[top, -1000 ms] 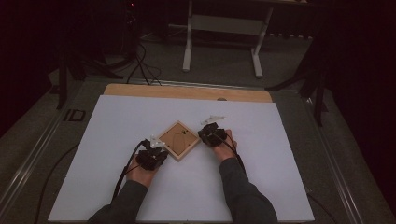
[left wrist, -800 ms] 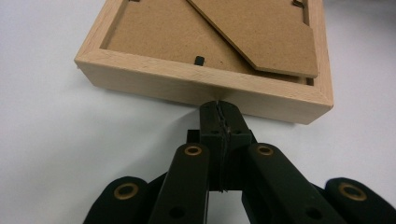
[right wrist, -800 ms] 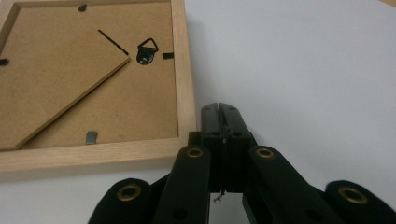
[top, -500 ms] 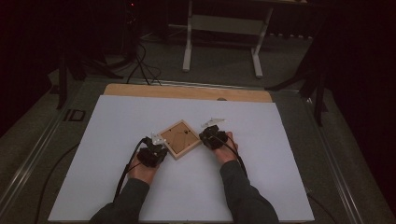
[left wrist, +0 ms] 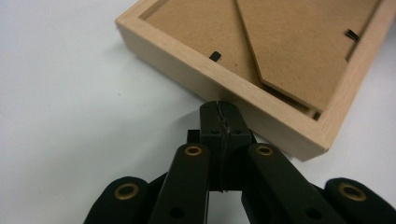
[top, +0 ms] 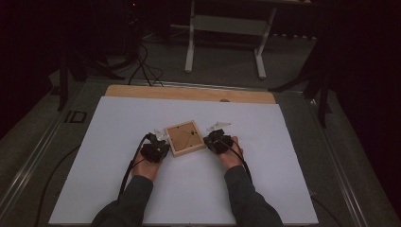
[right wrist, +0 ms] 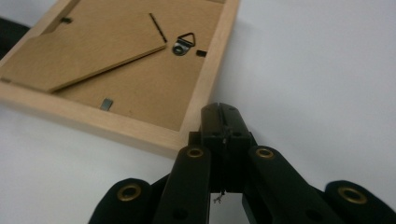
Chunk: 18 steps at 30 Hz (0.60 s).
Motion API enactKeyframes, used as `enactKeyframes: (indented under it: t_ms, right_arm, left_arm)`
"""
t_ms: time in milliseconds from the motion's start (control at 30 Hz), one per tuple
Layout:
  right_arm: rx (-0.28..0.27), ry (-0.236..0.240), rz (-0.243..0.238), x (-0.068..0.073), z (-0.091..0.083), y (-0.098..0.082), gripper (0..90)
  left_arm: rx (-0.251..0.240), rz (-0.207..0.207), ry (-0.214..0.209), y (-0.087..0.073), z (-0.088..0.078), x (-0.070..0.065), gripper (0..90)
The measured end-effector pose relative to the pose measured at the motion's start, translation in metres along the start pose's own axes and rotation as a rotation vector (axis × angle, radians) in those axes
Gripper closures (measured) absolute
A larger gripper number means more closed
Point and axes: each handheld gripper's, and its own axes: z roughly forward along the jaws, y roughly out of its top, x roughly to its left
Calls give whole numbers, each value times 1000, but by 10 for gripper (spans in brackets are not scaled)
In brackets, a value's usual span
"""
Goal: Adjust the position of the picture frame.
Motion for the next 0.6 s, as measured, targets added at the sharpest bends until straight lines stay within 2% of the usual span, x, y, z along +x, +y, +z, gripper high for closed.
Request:
enactKeyframes:
  t_ms: [167,300,533,600]
  right_arm:
    - [5,-10,6,0,-4,-3,899]
    - [2,-5,13,-1,-8,-7,899]
    - [-5,3,21,1,-11,-11,899]
    - [1,-7,14,3,-12,-11,899]
  left_arm:
    - [6,-14,23,10,8,-1,897]
    - [7,-19,13,15,12,2,898]
    - [9,-70,-3,16,13,3,897]
    - [13,-56,0,16,12,2,897]
